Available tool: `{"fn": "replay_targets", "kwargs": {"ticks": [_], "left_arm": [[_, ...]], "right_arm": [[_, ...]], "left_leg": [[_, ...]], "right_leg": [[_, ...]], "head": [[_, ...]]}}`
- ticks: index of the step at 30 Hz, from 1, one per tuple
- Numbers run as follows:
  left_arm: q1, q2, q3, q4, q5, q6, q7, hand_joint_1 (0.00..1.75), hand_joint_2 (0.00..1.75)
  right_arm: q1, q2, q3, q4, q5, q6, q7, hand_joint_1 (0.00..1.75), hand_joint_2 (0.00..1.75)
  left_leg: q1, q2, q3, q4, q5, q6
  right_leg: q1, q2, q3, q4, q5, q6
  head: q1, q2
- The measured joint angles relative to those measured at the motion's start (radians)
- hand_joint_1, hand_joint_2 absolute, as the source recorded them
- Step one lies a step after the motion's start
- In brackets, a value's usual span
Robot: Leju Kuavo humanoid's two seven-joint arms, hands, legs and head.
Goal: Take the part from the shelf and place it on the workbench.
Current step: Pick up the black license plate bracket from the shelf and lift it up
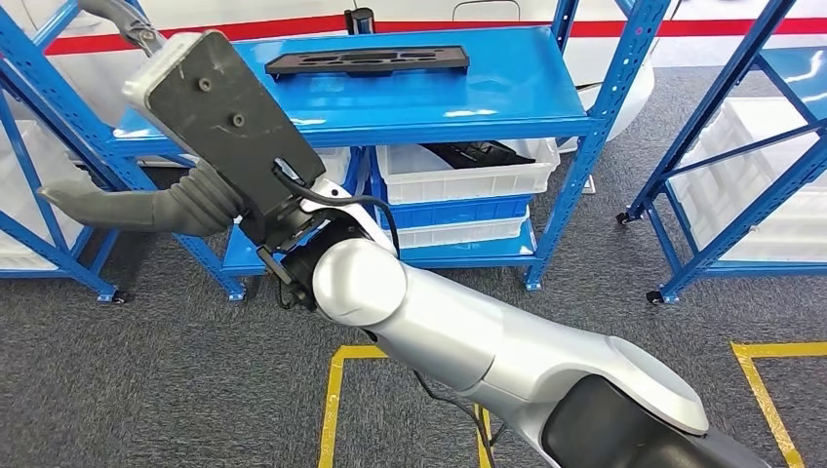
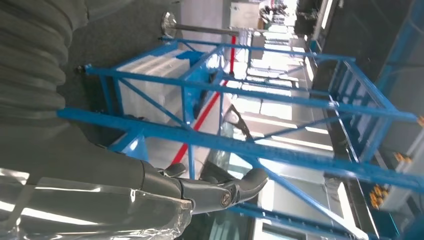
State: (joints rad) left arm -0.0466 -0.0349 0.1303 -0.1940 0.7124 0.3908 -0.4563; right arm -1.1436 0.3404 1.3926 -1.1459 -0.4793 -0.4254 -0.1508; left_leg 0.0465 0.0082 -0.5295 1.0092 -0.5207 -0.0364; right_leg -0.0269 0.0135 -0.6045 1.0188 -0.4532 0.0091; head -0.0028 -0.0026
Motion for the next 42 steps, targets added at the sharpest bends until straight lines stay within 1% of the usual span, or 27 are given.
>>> {"fn": "replay_targets", "kwargs": {"ticks": [1, 4, 5, 6, 8, 10, 11, 14, 16, 19, 21, 22, 23, 24, 25, 26, 27, 29, 31, 33, 35, 36, 37, 38, 40, 41, 42], "left_arm": [[-0.001, 0.001, 0.001, 0.000, -0.003, -0.008, -0.005, 0.00, 0.00], [0.003, 0.006, 0.001, 0.000, -0.008, -0.030, -0.021, 0.00, 0.00], [0.005, 0.007, 0.001, 0.000, -0.008, -0.035, -0.025, 0.00, 0.00], [0.006, 0.007, 0.001, 0.000, -0.008, -0.039, -0.028, 0.00, 0.00], [0.008, 0.009, 0.001, 0.000, -0.009, -0.042, -0.030, 0.00, 0.00], [0.008, 0.012, 0.001, 0.000, -0.009, -0.043, -0.032, 0.00, 0.00], [0.008, 0.014, 0.001, 0.001, -0.010, -0.043, -0.033, 0.00, 0.00], [0.008, 0.018, 0.002, 0.000, -0.010, -0.044, -0.034, 0.00, 0.00], [0.010, 0.016, 0.002, 0.000, -0.010, -0.051, -0.038, 0.00, 0.00], [0.012, 0.013, 0.002, 0.000, -0.008, -0.075, -0.044, 0.00, 0.00], [0.014, 0.010, 0.002, 0.000, -0.004, -0.093, -0.046, 0.00, 0.00], [0.015, 0.009, 0.003, 0.001, -0.002, -0.101, -0.045, 0.00, 0.00], [0.016, 0.007, 0.003, 0.001, -0.001, -0.110, -0.044, 0.00, 0.00], [0.016, 0.006, 0.004, 0.001, 0.000, -0.116, -0.042, 0.00, 0.00], [0.016, 0.005, 0.005, 0.001, 0.000, -0.121, -0.039, 0.00, 0.00], [0.014, 0.005, 0.007, 0.001, 0.000, -0.126, -0.037, 0.00, 0.00], [0.013, 0.005, 0.008, 0.002, -0.001, -0.128, -0.035, 0.00, 0.00], [0.009, 0.004, 0.012, 0.001, -0.001, -0.132, -0.033, 0.00, 0.00], [0.005, 0.004, 0.015, 0.001, -0.001, -0.135, -0.033, 0.00, 0.00], [0.002, 0.004, 0.017, 0.001, -0.001, -0.136, -0.033, 0.00, 0.00], [0.005, 0.004, 0.019, 0.001, -0.001, -0.137, -0.033, 0.00, 0.00], [0.007, 0.004, 0.019, 0.001, -0.001, -0.140, -0.033, 0.00, 0.00], [0.009, 0.003, 0.020, 0.001, -0.001, -0.144, -0.033, 0.00, 0.00], [0.010, 0.003, 0.020, 0.001, -0.002, -0.147, -0.033, 0.00, 0.00], [0.012, 0.004, 0.021, 0.002, -0.006, -0.152, -0.032, 0.00, 0.00], [0.013, 0.004, 0.021, 0.002, -0.008, -0.155, -0.031, 0.00, 0.00], [0.013, 0.004, 0.021, 0.002, -0.010, -0.157, -0.030, 0.00, 0.00]], "right_arm": [[0.000, 0.001, -0.001, 0.011, -0.002, 0.000, -0.004, 0.00, 1.75], [0.007, 0.000, -0.001, 0.050, -0.004, 0.000, -0.013, 0.00, 1.75], [0.010, 0.000, -0.001, 0.062, -0.004, 0.000, -0.015, 0.00, 1.75], [0.012, 0.000, -0.001, 0.071, -0.004, 0.000, -0.018, 0.00, 1.75], [0.012, 0.000, -0.001, 0.083, -0.003, 0.000, -0.021, 0.00, 1.75], [0.011, 0.000, -0.002, 0.091, -0.003, 0.000, -0.022, 0.00, 1.75], [0.011, 0.000, -0.002, 0.095, -0.003, 0.000, -0.023, 0.00, 1.75], [0.011, 0.000, -0.005, 0.102, -0.002, -0.002, -0.023, 0.00, 1.75], [0.009, -0.001, -0.005, 0.106, 0.000, -0.004, -0.024, 0.00, 1.75], [0.012, -0.004, -0.005, 0.114, 0.007, -0.010, -0.024, 0.00, 1.75], [0.019, -0.004, -0.006, 0.124, 0.014, -0.014, -0.023, 0.00, 1.75], [0.020, -0.004, -0.007, 0.128, 0.019, -0.015, -0.023, 0.00, 1.75], [0.020, -0.004, -0.009, 0.134, 0.023, -0.015, -0.023, 0.00, 1.75], [0.020, -0.004, -0.011, 0.140, 0.026, -0.015, -0.023, 0.00, 1.75], [0.021, -0.006, -0.014, 0.148, 0.029, -0.015, -0.024, 0.00, 1.75], [0.021, -0.006, -0.017, 0.156, 0.032, -0.015, -0.024, 0.00, 1.75], [0.022, -0.006, -0.021, 0.162, 0.035, -0.014, -0.025, 0.00, 1.75], [0.022, -0.002, -0.030, 0.170, 0.039, -0.014, -0.027, 0.00, 1.75], [0.020, 0.000, -0.036, 0.173, 0.041, -0.014, -0.029, 0.00, 1.75], [0.022, 0.000, -0.037, 0.177, 0.043, -0.014, -0.029, 0.00, 1.75], [0.029, 0.000, -0.039, 0.182, 0.052, -0.014, -0.030, 0.00, 1.75], [0.034, 0.000, -0.041, 0.185, 0.059, -0.014, -0.030, 0.00, 1.75], [0.038, 0.000, -0.044, 0.188, 0.067, -0.013, -0.030, 0.00, 1.75], [0.042, 0.000, -0.048, 0.192, 0.075, -0.013, -0.030, 0.00, 1.75], [0.047, -0.001, -0.055, 0.200, 0.091, -0.010, -0.030, 0.00, 1.75], [0.049, -0.001, -0.058, 0.205, 0.099, -0.008, -0.030, 0.00, 1.75], [0.052, -0.001, -0.062, 0.208, 0.107, -0.006, -0.030, 0.00, 1.75]], "left_leg": [[0.000, 0.000, -0.027, 0.050, -0.019, -0.001], [-0.005, -0.001, -0.160, 0.255, -0.069, 0.004], [-0.007, -0.001, -0.190, 0.280, -0.056, 0.010], [-0.011, -0.001, -0.199, 0.261, -0.022, 0.018], [-0.023, -0.006, -0.171, 0.147, 0.069, 0.045], [-0.039, -0.010, -0.130, 0.056, 0.112, 0.070], [-0.046, -0.011, -0.117, 0.032, 0.110, 0.078], [-0.051, -0.009, -0.089, -0.013, 0.096, 0.083], [-0.044, -0.009, -0.058, -0.036, 0.091, 0.085], [-0.038, -0.011, -0.029, -0.046, 0.071, 0.081], [-0.037, -0.012, -0.004, -0.046, 0.050, 0.075], [-0.035, -0.013, 0.011, -0.046, 0.039, 0.072], [-0.033, -0.013, 0.030, -0.046, 0.025, 0.067], [-0.031, -0.013, 0.044, -0.046, 0.011, 0.062], [-0.031, -0.014, 0.059, -0.045, -0.003, 0.055], [-0.031, -0.013, 0.071, -0.046, -0.018, 0.048], [-0.031, -0.011, 0.081, -0.045, -0.027, 0.040], [-0.028, -0.008, 0.095, -0.039, -0.034, 0.029], [-0.023, -0.010, 0.072, 0.015, -0.029, 0.024], [-0.020, -0.011, -0.005, 0.128, -0.043, 0.017], [-0.020, -0.011, -0.096, 0.220, -0.091, 0.010], [-0.020, -0.011, -0.127, 0.230, -0.110, 0.009], [-0.021, -0.011, -0.146, 0.211, -0.109, 0.011], [-0.021, -0.011, -0.152, 0.167, -0.081, 0.015], [-0.026, -0.010, -0.144, 0.065, 0.041, 0.027], [-0.031, -0.009, -0.138, 0.033, 0.086, 0.032], [-0.035, -0.009, -0.128, 0.016, 0.112, 0.038]], "right_leg": [[0.001, 0.001, 0.007, 0.000, -0.005, -0.009], [0.014, 0.005, 0.025, -0.001, -0.022, -0.030], [0.020, 0.008, 0.033, -0.001, -0.028, -0.034], [0.025, 0.012, 0.044, -0.001, -0.036, -0.036], [0.031, 0.017, 0.065, -0.003, -0.053, -0.038], [0.032, 0.019, 0.080, -0.009, -0.066, -0.034], [0.030, 0.019, 0.083, -0.013, -0.069, -0.031], [0.032, 0.015, 0.085, -0.004, -0.065, -0.011], [0.034, 0.009, 0.056, 0.056, -0.071, -0.005], [0.029, 0.003, -0.062, 0.224, -0.113, 0.001], [0.024, 0.001, -0.115, 0.257, -0.126, 0.015], [0.021, -0.002, -0.117, 0.225, -0.109, 0.022], [0.017, -0.005, -0.109, 0.167, -0.075, 0.032], [0.014, -0.011, -0.095, 0.099, -0.025, 0.041], [0.013, -0.018, -0.082, 0.044, 0.015, 0.041], [0.016, -0.023, -0.069, 0.008, 0.045, 0.035], [0.017, -0.025, -0.061, -0.006, 0.058, 0.022], [0.019, -0.019, -0.044, -0.006, 0.046, -0.007], [0.016, -0.013, -0.026, -0.008, 0.033, -0.025], [0.015, -0.008, -0.003, -0.009, 0.015, -0.036], [0.018, -0.002, 0.022, -0.010, -0.009, -0.039], [0.019, 0.001, 0.039, -0.010, -0.023, -0.039], [0.020, 0.003, 0.058, -0.010, -0.037, -0.039], [0.021, 0.004, 0.080, -0.010, -0.052, -0.038], [0.022, 0.005, 0.117, -0.014, -0.082, -0.032], [0.023, 0.007, 0.132, -0.017, -0.096, -0.027], [0.025, 0.009, 0.150, -0.022, -0.105, -0.021]], "head": [[-0.002, 0.000], [-0.003, 0.000], [-0.003, 0.000], [-0.003, 0.000], [-0.003, 0.000], [0.001, 0.000], [0.001, 0.000], [-0.001, 0.000], [0.000, 0.000], [0.001, 0.000], [0.001, 0.000], [0.001, 0.000], [0.001, 0.000], [0.001, 0.000], [0.002, 0.000], [0.003, 0.000], [0.003, 0.000], [0.002, 0.000], [-0.001, 0.000], [-0.002, 0.000], [-0.003, 0.000], [-0.003, 0.000], [-0.003, 0.000], [-0.003, 0.000], [-0.001, 0.000], [-0.001, 0.000], [-0.001, 0.000]]}}
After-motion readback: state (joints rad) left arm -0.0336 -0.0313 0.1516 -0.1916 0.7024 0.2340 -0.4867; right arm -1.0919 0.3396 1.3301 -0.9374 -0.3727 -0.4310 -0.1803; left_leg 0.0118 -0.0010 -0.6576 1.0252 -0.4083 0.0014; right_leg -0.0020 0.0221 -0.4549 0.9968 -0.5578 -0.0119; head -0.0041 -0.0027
